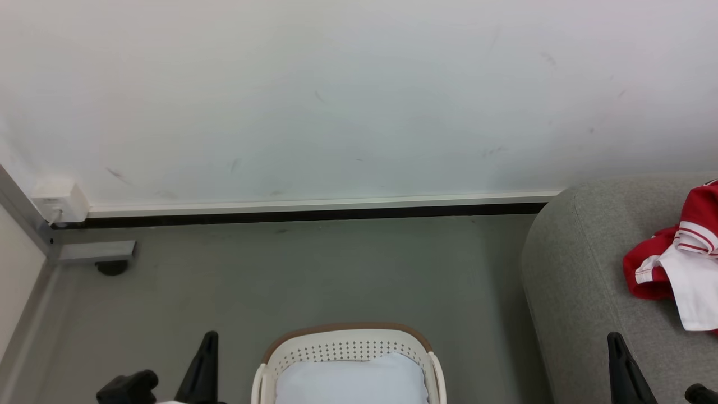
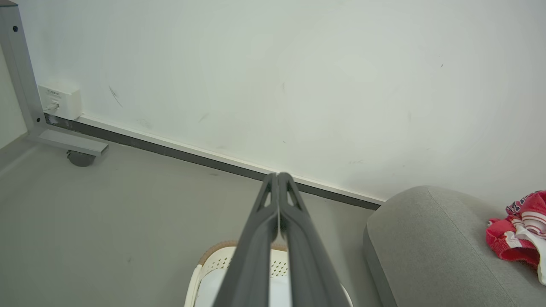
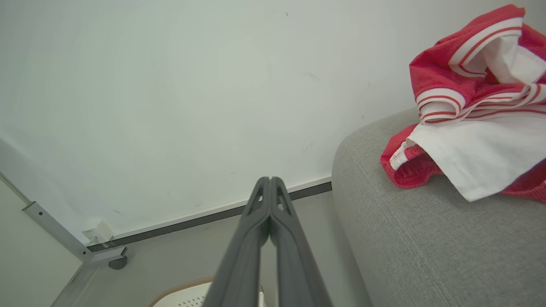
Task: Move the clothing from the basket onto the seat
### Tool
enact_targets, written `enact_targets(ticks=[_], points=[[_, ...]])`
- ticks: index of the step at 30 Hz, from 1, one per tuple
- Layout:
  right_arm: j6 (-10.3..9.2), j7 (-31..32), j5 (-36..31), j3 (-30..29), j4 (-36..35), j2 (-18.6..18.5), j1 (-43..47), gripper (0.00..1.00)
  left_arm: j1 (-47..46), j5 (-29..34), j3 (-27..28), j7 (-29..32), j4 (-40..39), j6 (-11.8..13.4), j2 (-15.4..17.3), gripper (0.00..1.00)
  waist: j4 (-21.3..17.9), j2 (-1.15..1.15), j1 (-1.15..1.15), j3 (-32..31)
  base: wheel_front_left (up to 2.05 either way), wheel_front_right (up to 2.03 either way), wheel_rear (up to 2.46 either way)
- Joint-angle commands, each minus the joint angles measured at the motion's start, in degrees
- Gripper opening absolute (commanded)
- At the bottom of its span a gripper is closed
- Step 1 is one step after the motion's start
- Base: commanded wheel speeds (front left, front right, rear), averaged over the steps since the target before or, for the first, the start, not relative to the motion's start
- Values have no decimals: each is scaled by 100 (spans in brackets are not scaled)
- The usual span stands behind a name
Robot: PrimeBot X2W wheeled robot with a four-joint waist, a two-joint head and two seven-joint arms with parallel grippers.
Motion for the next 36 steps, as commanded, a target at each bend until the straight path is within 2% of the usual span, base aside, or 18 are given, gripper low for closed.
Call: enact_targets(ticks=[1,21,36], points=[[-1,49,268,-46,-63,-39,-161,0,-133,-290,66,67,-105,1,20,0,-3,0,0,1,0,0,0],[-4,500,1941,-204,28,-45,-371,0,-227,-2086,266,546,-163,2,6,0,-23,0,0,15,0,0,0],[-5,767,2900,-308,83,-39,-486,0,-278,-3121,387,822,-192,3,-2,0,-37,0,0,24,0,0,0]])
